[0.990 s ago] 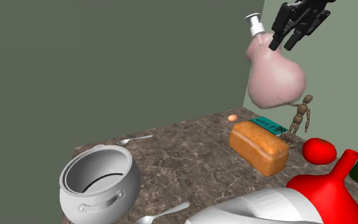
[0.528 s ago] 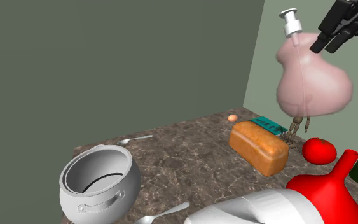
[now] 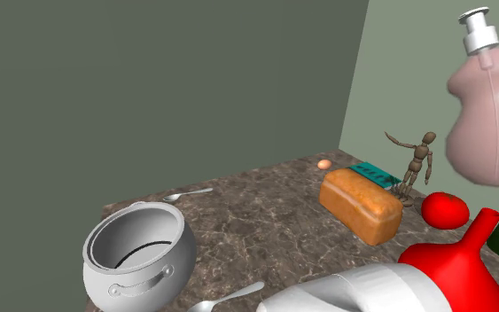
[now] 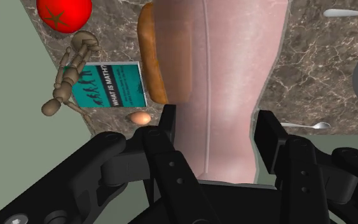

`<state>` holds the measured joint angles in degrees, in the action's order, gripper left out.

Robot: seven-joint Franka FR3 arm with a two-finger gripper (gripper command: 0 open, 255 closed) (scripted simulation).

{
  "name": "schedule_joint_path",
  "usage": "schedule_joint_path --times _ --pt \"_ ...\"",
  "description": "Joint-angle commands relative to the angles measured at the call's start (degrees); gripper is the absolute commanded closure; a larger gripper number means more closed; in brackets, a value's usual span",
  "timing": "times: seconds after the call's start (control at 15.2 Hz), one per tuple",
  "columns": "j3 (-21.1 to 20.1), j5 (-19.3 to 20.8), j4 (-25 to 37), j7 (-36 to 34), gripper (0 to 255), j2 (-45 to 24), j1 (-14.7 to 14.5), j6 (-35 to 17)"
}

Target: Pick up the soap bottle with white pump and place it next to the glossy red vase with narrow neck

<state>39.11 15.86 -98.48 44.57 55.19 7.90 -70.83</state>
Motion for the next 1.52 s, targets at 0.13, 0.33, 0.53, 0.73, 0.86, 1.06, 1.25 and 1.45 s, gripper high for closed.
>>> schedule_joint_path --times 0.13,0.33,0.53,0.73,0.86,1.06,1.25,1.45 --pt "3.99 2.74 5.58 5.08 255 0.00 -0.97 3.82" --pt "7.19 4.83 10.82 9.07 255 -0.54 -2.34 6.85" --pt "10.73 7.04 17.00 13.35 255 -1.45 -4.42 9.98" --pt "14.81 9.43 24.41 18.01 255 -2.75 -7.47 13.33" --pt "17.96 11.21 30.30 21.42 255 -3.83 -10.29 15.78" --pt "22.62 13.80 39.20 26.13 255 -5.43 -15.12 19.29" --pt "21.06 13.94 33.23 25.31 255 -3.02 -12.01 16.57" --pt "20.06 14.25 28.10 24.73 255 -0.83 -9.53 14.17"
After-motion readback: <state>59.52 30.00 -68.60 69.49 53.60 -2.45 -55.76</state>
